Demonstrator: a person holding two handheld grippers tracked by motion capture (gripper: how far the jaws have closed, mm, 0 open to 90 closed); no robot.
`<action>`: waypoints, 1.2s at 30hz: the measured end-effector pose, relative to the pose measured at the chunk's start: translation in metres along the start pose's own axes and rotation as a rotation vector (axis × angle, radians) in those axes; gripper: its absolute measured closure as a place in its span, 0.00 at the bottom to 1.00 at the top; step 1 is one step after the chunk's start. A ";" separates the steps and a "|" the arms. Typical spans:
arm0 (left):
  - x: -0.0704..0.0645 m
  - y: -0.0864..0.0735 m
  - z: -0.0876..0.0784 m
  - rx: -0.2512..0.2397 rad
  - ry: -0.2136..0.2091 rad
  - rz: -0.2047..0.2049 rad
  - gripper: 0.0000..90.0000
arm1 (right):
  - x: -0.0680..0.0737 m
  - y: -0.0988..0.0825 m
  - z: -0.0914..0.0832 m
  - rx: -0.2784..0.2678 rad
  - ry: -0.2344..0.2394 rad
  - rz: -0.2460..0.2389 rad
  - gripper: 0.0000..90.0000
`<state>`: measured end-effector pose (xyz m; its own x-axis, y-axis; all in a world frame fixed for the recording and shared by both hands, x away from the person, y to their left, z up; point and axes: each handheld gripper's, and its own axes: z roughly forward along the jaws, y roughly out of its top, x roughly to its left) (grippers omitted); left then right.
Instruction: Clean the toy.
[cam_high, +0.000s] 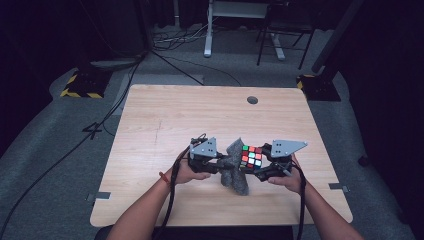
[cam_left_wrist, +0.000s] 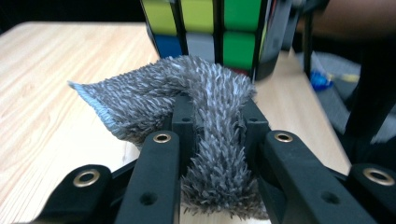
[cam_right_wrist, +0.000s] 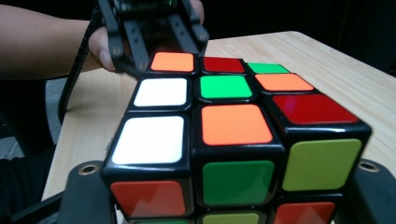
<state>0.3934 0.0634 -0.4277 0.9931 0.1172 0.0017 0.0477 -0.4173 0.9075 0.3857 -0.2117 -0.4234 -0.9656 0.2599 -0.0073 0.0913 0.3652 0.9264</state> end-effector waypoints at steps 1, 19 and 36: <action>-0.001 0.002 -0.003 -0.027 0.007 0.000 0.83 | 0.000 0.000 0.001 0.005 0.003 -0.005 0.37; -0.007 0.011 -0.006 -0.054 -0.021 0.036 0.83 | 0.002 -0.002 0.009 0.200 0.035 -0.056 0.34; -0.002 0.008 0.000 -0.078 -0.066 0.014 0.83 | 0.001 -0.005 0.014 0.235 0.021 -0.042 0.35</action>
<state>0.3915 0.0598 -0.4201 0.9986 0.0515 -0.0106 0.0278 -0.3468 0.9375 0.3872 -0.2009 -0.4333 -0.9744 0.2223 -0.0340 0.1027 0.5742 0.8122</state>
